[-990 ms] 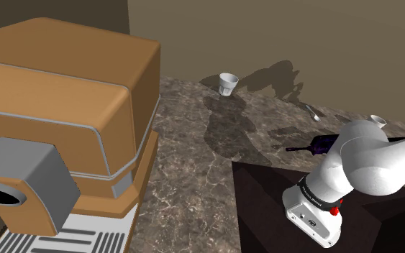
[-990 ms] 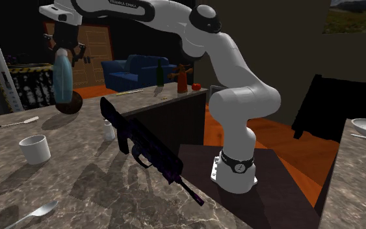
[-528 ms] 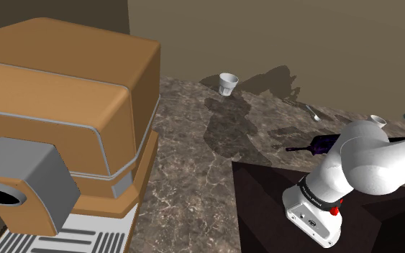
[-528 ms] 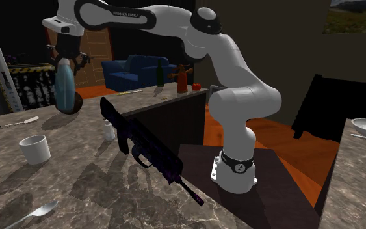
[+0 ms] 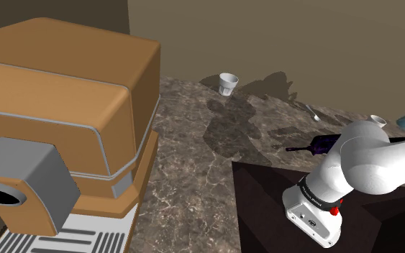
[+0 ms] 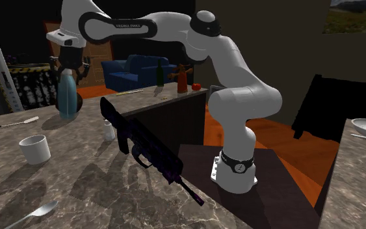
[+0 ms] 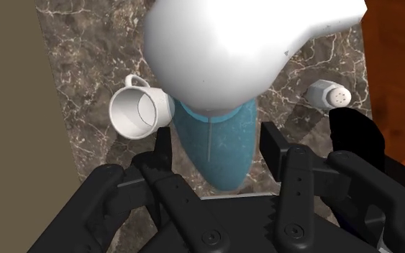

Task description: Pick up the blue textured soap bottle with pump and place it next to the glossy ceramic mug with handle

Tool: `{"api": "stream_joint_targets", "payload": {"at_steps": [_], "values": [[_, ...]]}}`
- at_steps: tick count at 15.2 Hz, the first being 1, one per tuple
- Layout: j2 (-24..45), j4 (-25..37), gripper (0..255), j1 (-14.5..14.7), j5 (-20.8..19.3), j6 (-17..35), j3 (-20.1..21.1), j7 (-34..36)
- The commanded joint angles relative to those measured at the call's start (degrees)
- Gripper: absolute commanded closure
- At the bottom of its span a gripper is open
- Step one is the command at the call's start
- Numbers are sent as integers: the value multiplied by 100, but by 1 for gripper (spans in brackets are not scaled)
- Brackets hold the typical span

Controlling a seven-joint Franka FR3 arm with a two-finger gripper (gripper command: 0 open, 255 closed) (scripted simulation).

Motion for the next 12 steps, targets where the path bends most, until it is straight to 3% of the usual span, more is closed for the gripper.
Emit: {"api": "stream_joint_targets", "payload": {"at_steps": [1, 12], "values": [[-40, -110, 255, -26, -61, 108, -47, 50], [-272, -638, 255, -96, -438, 670, -389, 331]]}}
